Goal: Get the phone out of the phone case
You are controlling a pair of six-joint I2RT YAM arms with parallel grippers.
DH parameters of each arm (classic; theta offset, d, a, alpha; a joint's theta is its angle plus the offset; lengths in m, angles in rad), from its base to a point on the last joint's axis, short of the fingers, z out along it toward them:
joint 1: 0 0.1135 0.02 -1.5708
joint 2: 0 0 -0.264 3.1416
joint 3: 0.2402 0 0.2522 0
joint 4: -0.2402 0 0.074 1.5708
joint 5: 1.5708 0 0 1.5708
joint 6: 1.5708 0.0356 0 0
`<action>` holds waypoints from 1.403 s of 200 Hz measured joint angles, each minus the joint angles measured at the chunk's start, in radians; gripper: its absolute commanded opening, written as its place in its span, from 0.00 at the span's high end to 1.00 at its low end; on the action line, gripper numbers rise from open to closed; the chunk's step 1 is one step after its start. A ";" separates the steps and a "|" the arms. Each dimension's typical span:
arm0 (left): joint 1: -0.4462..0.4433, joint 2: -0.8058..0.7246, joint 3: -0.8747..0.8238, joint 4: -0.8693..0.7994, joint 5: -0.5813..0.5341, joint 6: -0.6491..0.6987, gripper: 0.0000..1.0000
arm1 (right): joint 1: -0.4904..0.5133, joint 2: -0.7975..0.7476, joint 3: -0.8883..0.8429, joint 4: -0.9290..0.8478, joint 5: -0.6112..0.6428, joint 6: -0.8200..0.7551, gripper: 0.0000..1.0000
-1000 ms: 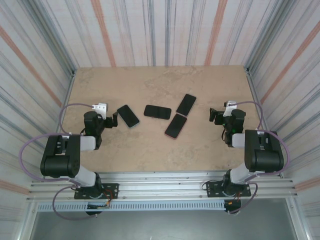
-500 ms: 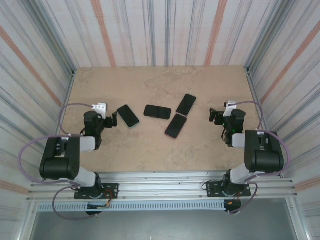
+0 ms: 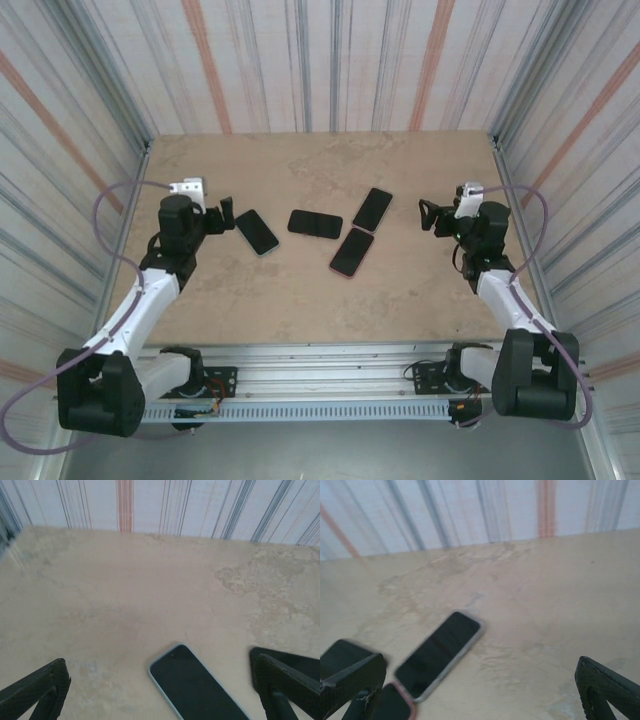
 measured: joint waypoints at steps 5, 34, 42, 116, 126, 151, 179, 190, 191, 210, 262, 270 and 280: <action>-0.007 0.002 0.020 -0.039 -0.004 -0.027 0.01 | 0.003 -0.008 0.017 -0.031 -0.014 0.002 0.01; -0.071 0.052 0.130 -0.236 -0.026 -0.178 0.01 | 0.061 -0.017 0.140 -0.221 -0.111 0.002 0.01; -0.098 0.078 0.162 -0.285 -0.035 -0.222 0.01 | 0.087 -0.017 0.175 -0.272 -0.135 -0.001 0.01; -0.257 0.460 0.478 -0.650 -0.130 -0.612 0.01 | 0.297 0.084 0.359 -0.530 -0.238 -0.017 0.01; -0.267 0.506 0.508 -0.682 -0.138 -0.643 0.01 | 0.316 0.098 0.365 -0.543 -0.240 -0.018 0.01; -0.274 0.601 0.566 -0.751 -0.161 -0.696 0.01 | 0.352 0.126 0.382 -0.560 -0.240 -0.018 0.01; -0.272 0.708 0.638 -0.798 -0.178 -0.730 0.01 | 0.383 0.146 0.393 -0.559 -0.243 -0.017 0.01; -0.272 0.742 0.659 -0.806 -0.178 -0.739 0.01 | 0.393 0.158 0.397 -0.558 -0.243 -0.017 0.01; -0.272 0.746 0.661 -0.807 -0.178 -0.740 0.01 | 0.394 0.158 0.397 -0.558 -0.244 -0.016 0.01; -0.268 0.796 0.697 -0.815 -0.177 -0.748 0.01 | 0.410 0.177 0.402 -0.556 -0.243 -0.016 0.01; -0.219 0.878 0.740 -0.809 -0.159 -0.774 0.02 | 0.450 0.219 0.435 -0.552 -0.264 -0.007 0.01; -0.214 0.890 0.743 -0.809 -0.158 -0.776 0.01 | 0.455 0.225 0.443 -0.549 -0.267 -0.006 0.01; -0.211 0.902 0.745 -0.807 -0.154 -0.777 0.01 | 0.462 0.234 0.454 -0.547 -0.270 -0.005 0.01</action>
